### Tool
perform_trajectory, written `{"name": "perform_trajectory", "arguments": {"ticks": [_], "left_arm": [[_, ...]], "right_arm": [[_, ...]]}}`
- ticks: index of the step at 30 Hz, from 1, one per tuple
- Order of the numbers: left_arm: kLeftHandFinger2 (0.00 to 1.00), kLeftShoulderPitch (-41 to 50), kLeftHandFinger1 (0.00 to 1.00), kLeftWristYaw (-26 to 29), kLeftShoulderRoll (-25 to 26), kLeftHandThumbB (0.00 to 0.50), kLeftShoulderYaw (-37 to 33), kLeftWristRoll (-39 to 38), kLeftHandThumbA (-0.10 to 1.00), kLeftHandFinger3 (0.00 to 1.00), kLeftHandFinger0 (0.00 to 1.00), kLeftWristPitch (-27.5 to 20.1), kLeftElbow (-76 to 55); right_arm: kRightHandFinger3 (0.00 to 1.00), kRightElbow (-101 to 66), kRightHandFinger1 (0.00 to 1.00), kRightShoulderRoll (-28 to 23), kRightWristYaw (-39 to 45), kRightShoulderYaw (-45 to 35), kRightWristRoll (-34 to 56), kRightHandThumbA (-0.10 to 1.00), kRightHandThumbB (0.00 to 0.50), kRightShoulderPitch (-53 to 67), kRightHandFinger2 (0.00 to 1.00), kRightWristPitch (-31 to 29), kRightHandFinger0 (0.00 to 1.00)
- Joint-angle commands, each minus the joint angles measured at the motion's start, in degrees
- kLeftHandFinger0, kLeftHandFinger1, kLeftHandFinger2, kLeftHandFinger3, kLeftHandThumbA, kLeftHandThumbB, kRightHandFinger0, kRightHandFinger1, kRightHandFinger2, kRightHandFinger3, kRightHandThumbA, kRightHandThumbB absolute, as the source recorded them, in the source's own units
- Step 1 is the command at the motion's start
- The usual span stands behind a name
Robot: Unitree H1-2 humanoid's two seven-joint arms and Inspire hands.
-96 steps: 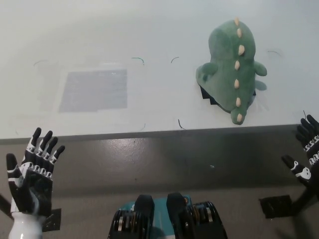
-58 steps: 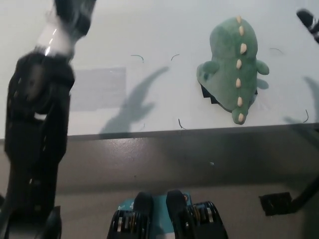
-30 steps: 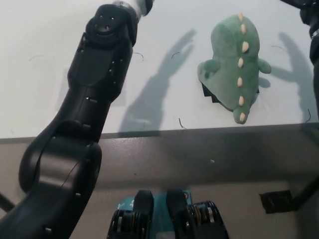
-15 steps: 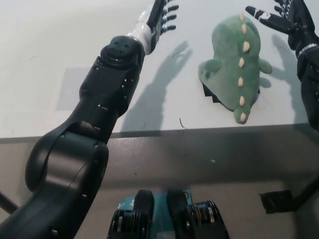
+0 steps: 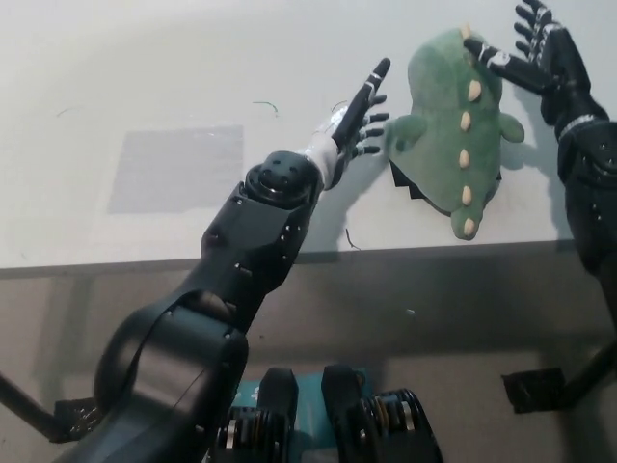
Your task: Use both hands to pick up a dinasour on the right side and move it to the left side
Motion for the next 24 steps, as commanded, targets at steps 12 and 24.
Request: {"name": "perform_trajectory", "arguments": {"ticks": [12,24], "left_arm": [[1.0,2.8,1.0,2.13,-1.55,0.5,2.86,-0.43,1.0,1.0,1.0,-3.77,-1.0],[1.0,0.98,1.0,6.5,-4.25,0.495,5.05,-0.25,1.0,1.0,1.0,-4.43,0.79]], "right_arm": [[1.0,1.63,1.0,2.13,-3.27,-5.02,3.33,1.0,0.273,3.65,1.0,-3.43,1.0],[1.0,1.58,1.0,8.08,-4.86,-5.55,4.81,1.0,0.302,3.9,1.0,-4.13,1.0]]}}
